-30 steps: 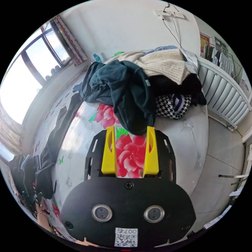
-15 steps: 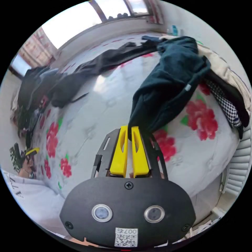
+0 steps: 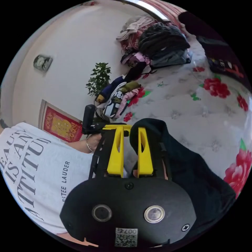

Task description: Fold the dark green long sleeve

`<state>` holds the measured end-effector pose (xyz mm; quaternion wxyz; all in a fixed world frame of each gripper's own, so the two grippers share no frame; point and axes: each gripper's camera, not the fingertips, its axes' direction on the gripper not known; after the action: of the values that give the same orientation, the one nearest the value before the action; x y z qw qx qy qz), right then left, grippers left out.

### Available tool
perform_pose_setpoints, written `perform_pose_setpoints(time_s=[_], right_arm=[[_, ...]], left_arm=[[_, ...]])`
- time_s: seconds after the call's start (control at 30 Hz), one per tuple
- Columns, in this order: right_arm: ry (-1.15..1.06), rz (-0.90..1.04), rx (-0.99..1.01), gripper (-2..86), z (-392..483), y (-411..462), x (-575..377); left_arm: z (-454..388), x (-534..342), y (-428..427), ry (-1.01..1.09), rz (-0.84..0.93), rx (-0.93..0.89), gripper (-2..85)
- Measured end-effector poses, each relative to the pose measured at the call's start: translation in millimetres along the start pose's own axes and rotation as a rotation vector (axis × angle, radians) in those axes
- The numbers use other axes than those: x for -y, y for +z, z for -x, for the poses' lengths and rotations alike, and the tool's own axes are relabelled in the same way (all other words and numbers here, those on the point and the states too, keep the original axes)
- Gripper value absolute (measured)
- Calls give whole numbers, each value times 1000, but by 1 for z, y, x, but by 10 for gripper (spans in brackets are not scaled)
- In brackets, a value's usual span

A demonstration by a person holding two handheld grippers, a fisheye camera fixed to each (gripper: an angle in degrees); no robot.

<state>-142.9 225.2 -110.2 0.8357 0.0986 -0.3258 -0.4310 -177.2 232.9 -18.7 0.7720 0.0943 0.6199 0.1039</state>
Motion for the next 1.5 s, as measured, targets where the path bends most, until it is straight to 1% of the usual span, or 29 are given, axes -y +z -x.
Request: perform_pose_setpoints(time_s=[0.07,0.1,0.13,0.2,0.3,0.4,0.47,0.53,0.6,0.63,0.67,0.7,0.73,0.77,0.83,0.9,0.93,0.97,1.0,1.03,1.1,1.13,1.17,1.2,1.23,1.3,1.33,1.4,1.5], right_arm=[[-45,10,-136,37,23,6,7],[-45,-1,-227,42,32,6,3],[-33,-10,-269,45,34,5,-1],[68,-39,-403,57,32,-5,-25],[209,-9,-520,73,25,-18,-54],[287,4,-535,90,29,-22,-70],[276,8,-514,98,40,-16,-67],[225,12,-493,105,57,-5,-53],[137,40,-435,108,80,20,-28],[132,55,-418,108,84,28,-22],[150,92,-393,103,87,47,-13],[171,165,-437,95,86,65,-6],[185,204,-519,82,86,70,-3],[168,214,-672,56,92,67,2],[121,145,-648,31,108,30,12],[153,-95,-689,15,137,-61,17],[159,-148,-697,13,146,-86,16],[162,-264,-725,9,170,-137,13],[139,-387,-743,6,199,-188,5],[126,-430,-756,5,214,-211,1],[49,-592,-847,2,275,-283,-26],[33,-640,-863,1,290,-298,-34],[16,-728,-864,1,311,-324,-51],[-11,-815,-839,1,329,-345,-67],[-36,-857,-822,1,338,-353,-75],[-115,-961,-827,1,367,-372,-91],[-125,-977,-838,1,374,-375,-93],[-197,-1038,-880,1,399,-388,-97],[-262,-1037,-957,3,414,-404,-92]], left_arm=[[24,-11,-20,-43,-30,27,73],[39,-18,-31,-67,-43,37,74],[53,-25,-39,-90,-48,42,74],[72,-35,-48,-120,-45,28,75],[90,-44,-55,-135,-34,-28,82],[92,-38,-49,-99,-1,-113,101],[87,-29,-41,-65,42,-195,113],[72,-15,-28,-11,126,-270,123],[58,-7,-17,24,220,-234,116],[49,-3,-12,56,269,-153,75],[45,-1,-13,77,266,-97,54],[37,2,-13,118,290,14,28],[33,6,-16,166,303,13,11],[33,9,-20,170,304,2,7],[41,18,-58,135,184,-62,-3],[48,21,-98,99,84,-96,-6],[50,21,-126,98,33,-123,-7],[48,21,-142,103,10,-132,-8],[42,19,-176,131,-48,-145,-8],[29,17,-214,193,-128,-154,-8],[6,12,-273,312,-256,-114,-8],[-8,7,-310,385,-361,-89,-8],[-13,4,-328,412,-418,-85,-8],[-20,-1,-360,447,-518,-101,-9],[-26,-4,-387,476,-602,-152,-9],[-37,-10,-420,522,-722,-217,-9],[-47,-12,-436,537,-776,-213,-9],[-69,-16,-459,584,-862,-155,-9],[-105,-18,-486,685,-1017,-24,-8]])
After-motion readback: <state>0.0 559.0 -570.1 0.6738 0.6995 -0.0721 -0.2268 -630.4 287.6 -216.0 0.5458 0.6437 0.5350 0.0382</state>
